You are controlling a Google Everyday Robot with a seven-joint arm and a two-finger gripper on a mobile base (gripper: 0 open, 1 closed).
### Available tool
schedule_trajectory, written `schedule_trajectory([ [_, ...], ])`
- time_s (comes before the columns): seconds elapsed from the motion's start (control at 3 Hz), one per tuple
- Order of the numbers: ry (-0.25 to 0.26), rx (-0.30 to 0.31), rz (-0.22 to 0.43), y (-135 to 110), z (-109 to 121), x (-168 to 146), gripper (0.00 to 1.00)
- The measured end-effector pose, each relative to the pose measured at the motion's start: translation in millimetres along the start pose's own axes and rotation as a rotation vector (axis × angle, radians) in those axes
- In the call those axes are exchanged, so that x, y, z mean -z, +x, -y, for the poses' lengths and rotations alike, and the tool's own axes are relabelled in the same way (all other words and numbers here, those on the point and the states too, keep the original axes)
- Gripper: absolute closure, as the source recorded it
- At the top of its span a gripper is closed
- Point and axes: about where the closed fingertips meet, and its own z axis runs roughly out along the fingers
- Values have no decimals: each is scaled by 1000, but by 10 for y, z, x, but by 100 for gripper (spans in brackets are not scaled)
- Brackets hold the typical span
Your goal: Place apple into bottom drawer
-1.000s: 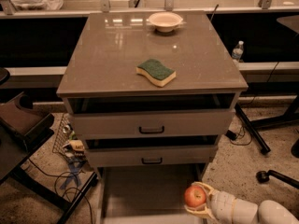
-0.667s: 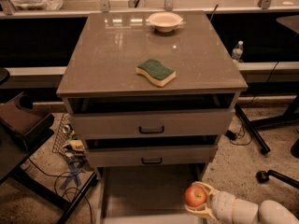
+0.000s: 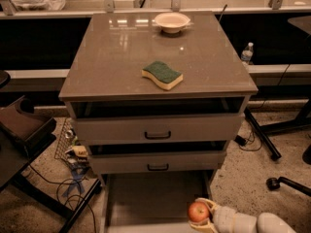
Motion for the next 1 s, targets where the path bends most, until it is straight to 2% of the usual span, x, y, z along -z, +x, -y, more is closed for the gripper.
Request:
schedule_trajectory([
  [0.33,-38,-57,16,650,-90,-399,100],
  [0.67,-56,-105,44,1049,-120,-737,100],
  [1.0,-70,-110,79,1148,-39,-1076,100],
])
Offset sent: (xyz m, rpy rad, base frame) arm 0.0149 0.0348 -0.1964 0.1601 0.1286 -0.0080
